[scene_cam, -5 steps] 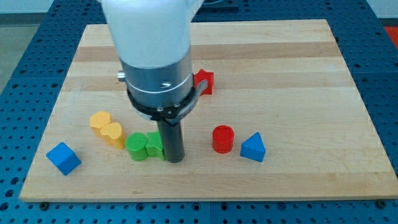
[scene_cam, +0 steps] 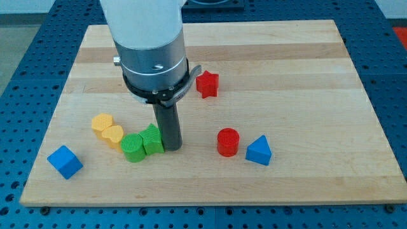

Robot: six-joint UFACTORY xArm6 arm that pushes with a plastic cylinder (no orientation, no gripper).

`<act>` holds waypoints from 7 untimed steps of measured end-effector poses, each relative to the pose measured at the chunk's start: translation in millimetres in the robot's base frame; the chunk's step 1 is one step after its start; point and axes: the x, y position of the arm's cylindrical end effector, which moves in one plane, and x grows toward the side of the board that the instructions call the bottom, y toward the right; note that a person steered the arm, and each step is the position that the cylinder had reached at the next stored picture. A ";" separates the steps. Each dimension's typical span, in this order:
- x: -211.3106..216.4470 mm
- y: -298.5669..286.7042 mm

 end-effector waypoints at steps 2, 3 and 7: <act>0.0 -36.3; 0.0 -55.7; -21.0 -21.5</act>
